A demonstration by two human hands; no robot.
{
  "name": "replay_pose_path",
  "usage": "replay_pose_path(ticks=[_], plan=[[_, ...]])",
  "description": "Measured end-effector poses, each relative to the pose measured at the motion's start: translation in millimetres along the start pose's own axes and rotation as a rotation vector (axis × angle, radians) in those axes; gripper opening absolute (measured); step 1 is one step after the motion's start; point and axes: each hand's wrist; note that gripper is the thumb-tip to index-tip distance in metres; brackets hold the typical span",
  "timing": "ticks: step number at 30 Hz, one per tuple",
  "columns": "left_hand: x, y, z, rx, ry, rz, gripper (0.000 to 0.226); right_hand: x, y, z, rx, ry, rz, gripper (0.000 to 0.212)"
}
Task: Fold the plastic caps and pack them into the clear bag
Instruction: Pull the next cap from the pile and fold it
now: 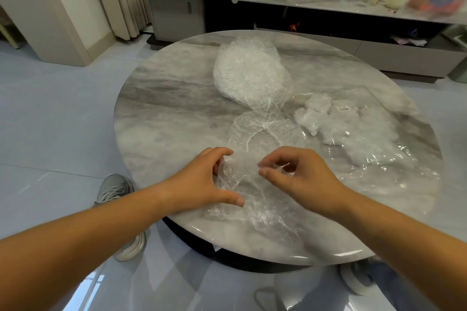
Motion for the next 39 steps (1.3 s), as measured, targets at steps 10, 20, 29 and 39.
replay_pose_path(ticks=[10, 20, 29, 39], plan=[[16, -8, 2, -0.075, -0.113, 0.062, 0.073, 29, 25, -48, -0.216, -0.415, -0.548, 0.033], [24, 0, -5, -0.109, -0.301, 0.437, 0.05, 31, 27, -65, -0.274, -0.43, -0.707, 0.046], [31, 11, -10, -0.072, -0.258, -0.299, 0.035, 25, 31, -67, -0.286, -0.399, -0.717, 0.044], [41, 28, -19, -0.15, -0.335, -0.669, 0.022, 37, 12, -74, -0.088, -0.461, -0.469, 0.028]])
Point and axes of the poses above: each hand's wrist, its own z-axis towards the middle knuckle, its own y-axis out of the palm, x = y × z, and after that the axes turned 2 degrees about -z, right-handed
